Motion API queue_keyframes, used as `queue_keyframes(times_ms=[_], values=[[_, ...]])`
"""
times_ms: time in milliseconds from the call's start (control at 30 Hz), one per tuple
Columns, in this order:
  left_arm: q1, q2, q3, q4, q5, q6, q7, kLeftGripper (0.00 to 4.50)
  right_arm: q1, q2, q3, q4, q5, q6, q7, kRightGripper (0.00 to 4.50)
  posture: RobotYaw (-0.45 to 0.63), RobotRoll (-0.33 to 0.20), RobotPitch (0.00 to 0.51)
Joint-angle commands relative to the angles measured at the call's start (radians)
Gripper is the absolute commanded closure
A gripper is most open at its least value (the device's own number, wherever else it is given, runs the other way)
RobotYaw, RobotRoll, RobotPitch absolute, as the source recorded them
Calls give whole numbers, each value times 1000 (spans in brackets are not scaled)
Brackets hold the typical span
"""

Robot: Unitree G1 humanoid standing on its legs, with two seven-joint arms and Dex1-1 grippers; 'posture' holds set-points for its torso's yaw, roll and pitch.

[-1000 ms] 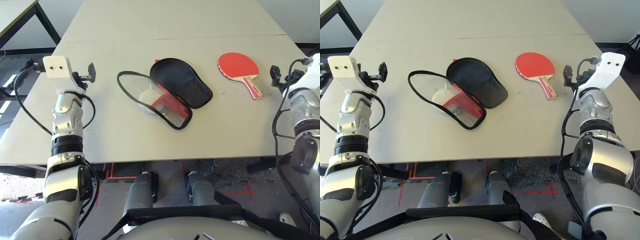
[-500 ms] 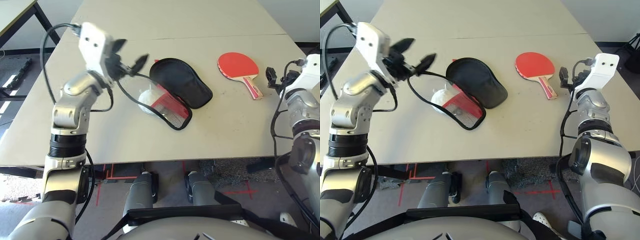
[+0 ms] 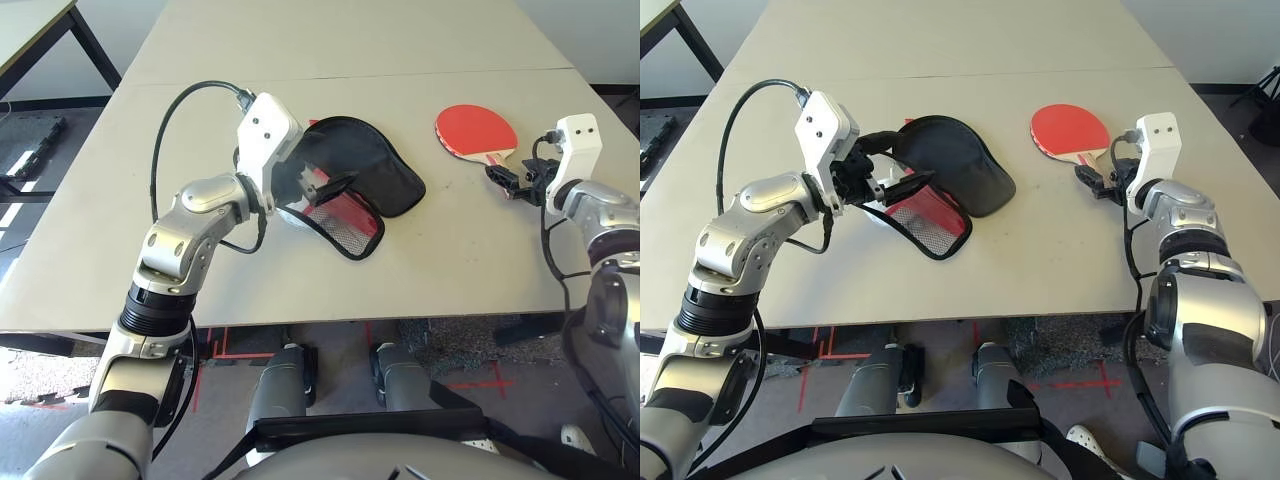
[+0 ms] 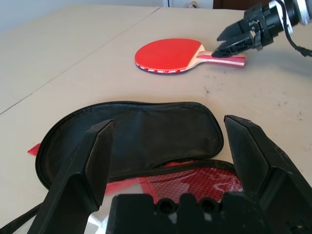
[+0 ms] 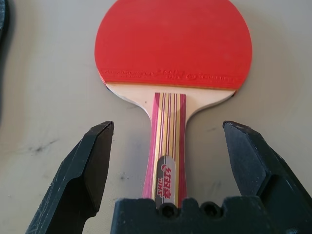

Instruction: Store the ping-pong paddle in its case and zip it.

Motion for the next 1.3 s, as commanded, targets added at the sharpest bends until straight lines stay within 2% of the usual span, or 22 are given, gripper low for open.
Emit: queue_keyframes(times_ms=[33, 200, 533, 600, 667, 867, 900, 1300], values=[[17, -2, -18, -27, 13, 20, 1, 0, -42, -4, 33, 8, -30, 81, 3, 40, 41, 0, 141], [23, -5, -18, -44, 19, 33, 8, 0, -74, 2, 60, 40, -63, 174, -30, 40, 68, 0, 147], [23, -6, -14, -54, 31, 45, 11, 0, -72, 48, 74, 67, -92, 184, -49, 40, 77, 0, 152], [22, -5, -13, -57, 32, 47, 12, 0, -74, 57, 73, 73, -93, 189, -56, 409, 85, 0, 156], [24, -2, -12, -62, 32, 51, 12, 0, -74, 63, 70, 78, -93, 191, -66, 963, 90, 0, 160], [32, 7, -6, -79, 32, 66, 15, 0, -73, 64, 60, 81, -92, 195, -78, 3144, 103, 0, 167], [33, 7, -6, -81, 33, 68, 16, 0, -73, 64, 60, 81, -92, 195, -78, 3278, 103, 0, 167], [29, 25, 31, -102, 37, 79, 44, 0, -104, 42, 68, 48, -100, 42, -7, 3278, 130, 0, 174]])
